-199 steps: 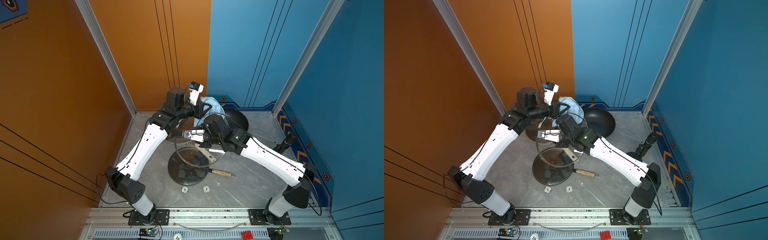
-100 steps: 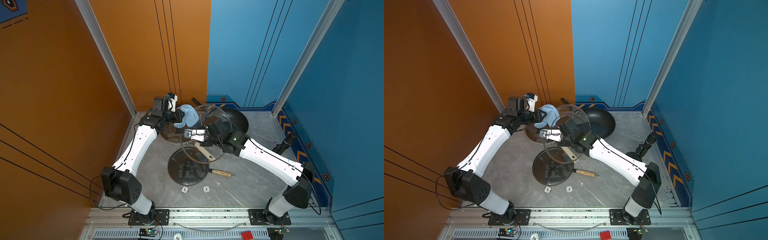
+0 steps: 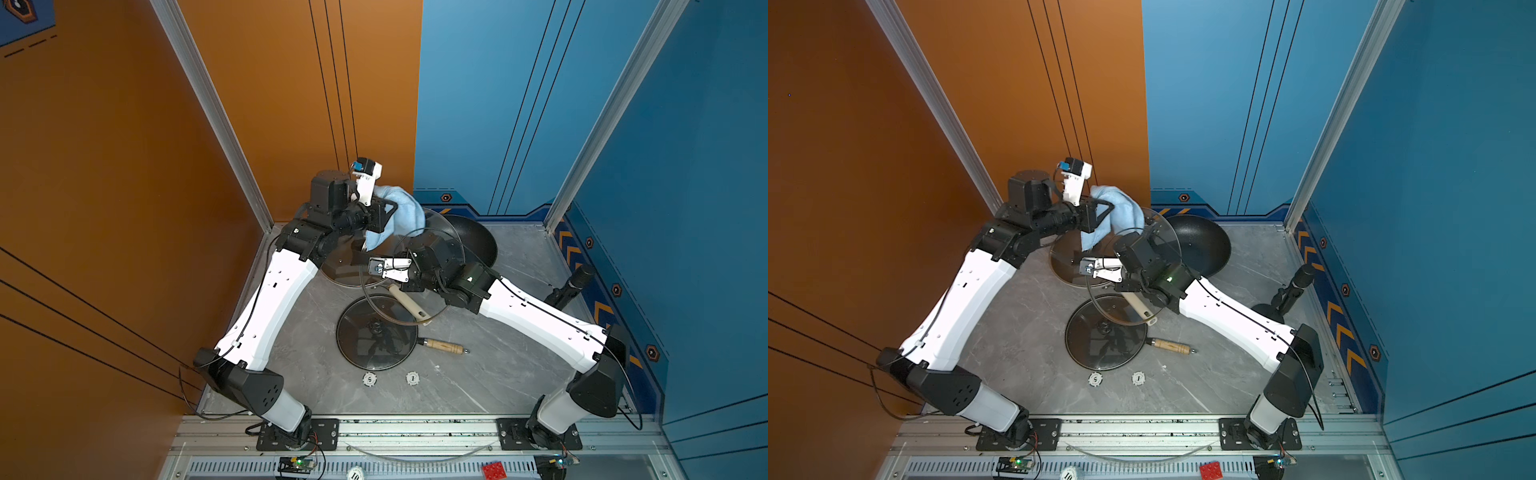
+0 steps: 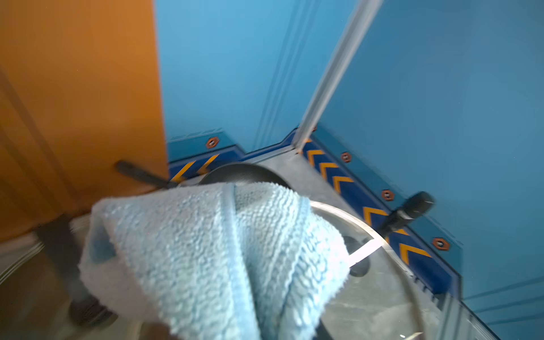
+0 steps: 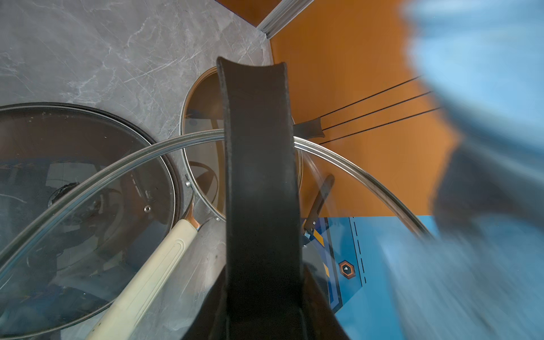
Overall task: Wipe the pot lid with a cloth
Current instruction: Wipe the pot lid.
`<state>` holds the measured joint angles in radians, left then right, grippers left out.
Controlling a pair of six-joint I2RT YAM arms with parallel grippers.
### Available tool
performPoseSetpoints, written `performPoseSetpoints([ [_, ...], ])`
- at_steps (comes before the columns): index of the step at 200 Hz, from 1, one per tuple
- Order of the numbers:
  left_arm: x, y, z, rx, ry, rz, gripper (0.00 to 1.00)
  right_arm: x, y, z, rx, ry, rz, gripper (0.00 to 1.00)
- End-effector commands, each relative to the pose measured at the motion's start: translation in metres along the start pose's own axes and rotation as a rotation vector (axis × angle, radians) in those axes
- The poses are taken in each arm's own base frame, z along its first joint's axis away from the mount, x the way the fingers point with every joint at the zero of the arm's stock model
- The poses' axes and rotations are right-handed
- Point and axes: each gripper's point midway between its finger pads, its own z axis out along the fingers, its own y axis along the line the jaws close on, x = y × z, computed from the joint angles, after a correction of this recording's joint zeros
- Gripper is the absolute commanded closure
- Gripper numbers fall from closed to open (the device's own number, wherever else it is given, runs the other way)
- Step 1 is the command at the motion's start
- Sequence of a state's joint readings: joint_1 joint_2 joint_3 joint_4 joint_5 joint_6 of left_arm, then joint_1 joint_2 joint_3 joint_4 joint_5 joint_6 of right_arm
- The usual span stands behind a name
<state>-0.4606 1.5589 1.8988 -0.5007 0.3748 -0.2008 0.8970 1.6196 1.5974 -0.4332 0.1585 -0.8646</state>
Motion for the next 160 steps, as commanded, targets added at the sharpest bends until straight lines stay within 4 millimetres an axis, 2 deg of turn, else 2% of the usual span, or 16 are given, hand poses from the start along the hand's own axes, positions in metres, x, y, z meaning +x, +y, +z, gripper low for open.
performPoseSetpoints([
  [1,0.019,-0.047,0.023,0.214,0.07,0.036,0.76,-0.048,-0.062,-0.036,0.187,-0.17,0.037,0.95],
  [23,0.049,-0.06,0.046,0.249,0.163,0.023,0.76,-0.05,-0.062,-0.038,0.195,-0.171,0.036,0.95],
  [41,0.063,-0.049,0.054,0.196,0.209,0.025,0.76,-0.047,-0.064,-0.041,0.211,-0.16,0.041,0.95],
  [73,0.073,0.017,0.048,-0.058,0.23,-0.005,0.73,-0.042,-0.067,-0.048,0.238,-0.151,0.063,0.95],
  [115,0.082,0.113,0.02,-0.429,0.207,-0.102,0.74,-0.037,-0.07,-0.055,0.267,-0.148,0.1,0.95],
  [134,0.092,0.141,0.005,-0.52,0.203,-0.182,0.75,-0.033,-0.074,-0.056,0.29,-0.138,0.115,0.95],
  [160,0.101,0.159,-0.015,-0.592,0.187,-0.24,0.75,-0.022,-0.091,-0.055,0.355,-0.143,0.21,0.96],
])
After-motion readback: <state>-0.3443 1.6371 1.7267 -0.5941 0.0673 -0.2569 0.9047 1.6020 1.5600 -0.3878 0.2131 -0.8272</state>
